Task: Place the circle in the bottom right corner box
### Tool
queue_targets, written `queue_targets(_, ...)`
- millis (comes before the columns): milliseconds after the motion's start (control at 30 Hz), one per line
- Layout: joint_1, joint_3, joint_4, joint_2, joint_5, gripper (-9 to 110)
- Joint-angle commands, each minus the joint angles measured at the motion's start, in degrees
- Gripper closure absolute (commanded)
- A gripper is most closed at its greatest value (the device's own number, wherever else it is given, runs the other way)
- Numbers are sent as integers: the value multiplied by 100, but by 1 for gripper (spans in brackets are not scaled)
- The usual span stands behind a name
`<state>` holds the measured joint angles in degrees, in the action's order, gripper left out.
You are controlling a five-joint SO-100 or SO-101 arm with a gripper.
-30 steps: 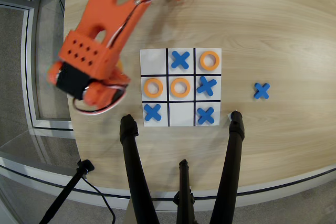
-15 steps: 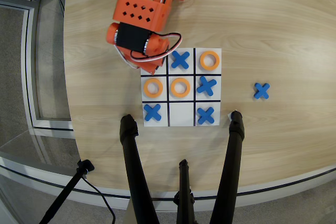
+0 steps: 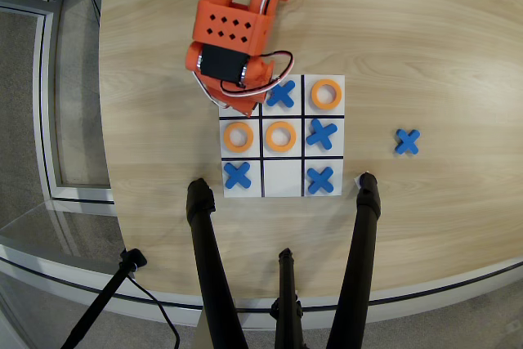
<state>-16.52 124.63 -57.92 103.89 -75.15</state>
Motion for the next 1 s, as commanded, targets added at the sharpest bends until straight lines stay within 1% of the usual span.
queue_targets(0,114,26,141,-62,105,102)
queue_targets(133,229,132,580,-281,299,102)
queue_targets(467,290,-158,914,-958,483,102)
queue_targets(667,334,-396,958,-1248,571,102)
queue_targets(967,316,-431,791,-1222,519,102)
